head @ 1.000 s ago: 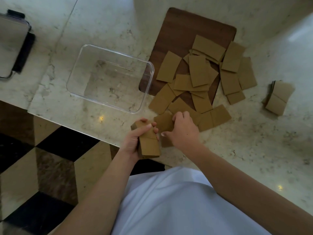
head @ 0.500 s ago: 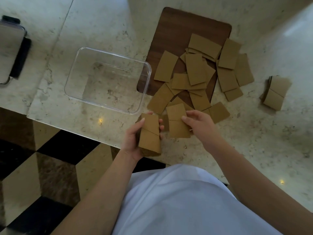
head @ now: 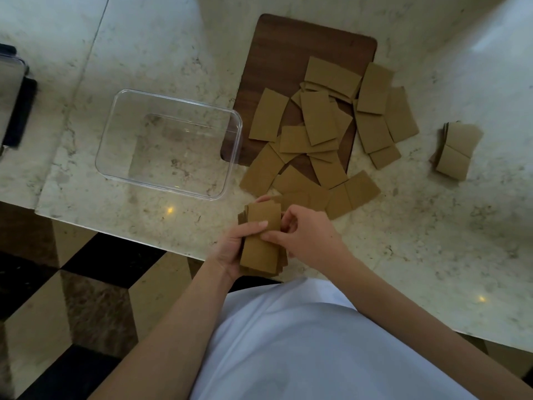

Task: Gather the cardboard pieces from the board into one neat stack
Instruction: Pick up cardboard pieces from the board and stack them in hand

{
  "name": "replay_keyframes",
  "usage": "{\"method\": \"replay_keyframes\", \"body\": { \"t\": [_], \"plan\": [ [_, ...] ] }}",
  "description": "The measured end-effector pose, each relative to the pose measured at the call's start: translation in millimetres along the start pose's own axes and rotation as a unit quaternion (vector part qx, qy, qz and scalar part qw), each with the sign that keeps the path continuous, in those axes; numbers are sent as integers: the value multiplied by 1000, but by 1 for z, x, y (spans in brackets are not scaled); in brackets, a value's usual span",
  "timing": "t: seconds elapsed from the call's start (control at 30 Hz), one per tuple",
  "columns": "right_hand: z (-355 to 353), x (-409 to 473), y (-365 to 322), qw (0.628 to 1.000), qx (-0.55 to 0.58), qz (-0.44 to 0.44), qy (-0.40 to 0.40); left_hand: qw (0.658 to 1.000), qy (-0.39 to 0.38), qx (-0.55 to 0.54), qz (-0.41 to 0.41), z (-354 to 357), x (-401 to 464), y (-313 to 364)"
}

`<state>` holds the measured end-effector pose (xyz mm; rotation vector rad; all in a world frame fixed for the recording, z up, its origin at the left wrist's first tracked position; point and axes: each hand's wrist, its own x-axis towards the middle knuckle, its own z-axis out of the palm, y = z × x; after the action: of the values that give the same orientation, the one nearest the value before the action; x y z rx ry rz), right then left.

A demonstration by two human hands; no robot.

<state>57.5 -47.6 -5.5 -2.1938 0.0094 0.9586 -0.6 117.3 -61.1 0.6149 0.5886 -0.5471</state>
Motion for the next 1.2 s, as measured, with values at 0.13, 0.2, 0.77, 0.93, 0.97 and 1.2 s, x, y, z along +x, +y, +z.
{"method": "replay_keyframes", "body": {
  "t": [0.13,0.2,0.77,0.93,0.97,1.2],
  "plan": [
    [-10,12,9,998,-15,-29,51,999,-10,-36,-35,-9,-4,0],
    [-18,26,19,993,-63,-38,89,996,-40,-48,-63,-12,-7,0],
    [-6,53,22,978,-188,-77,46,995,-41,-88,-6,-5,-12,-8],
    [-26,33,35,995,55,25,79,996,-32,-83,22,-1,-2,-3],
    [-29,28,37,987,120,49,94,996,-25,-81,25,0,0,-2],
    [-30,3,32,929,344,122,51,997,68,-4,38,12,18,1]
  ]
}}
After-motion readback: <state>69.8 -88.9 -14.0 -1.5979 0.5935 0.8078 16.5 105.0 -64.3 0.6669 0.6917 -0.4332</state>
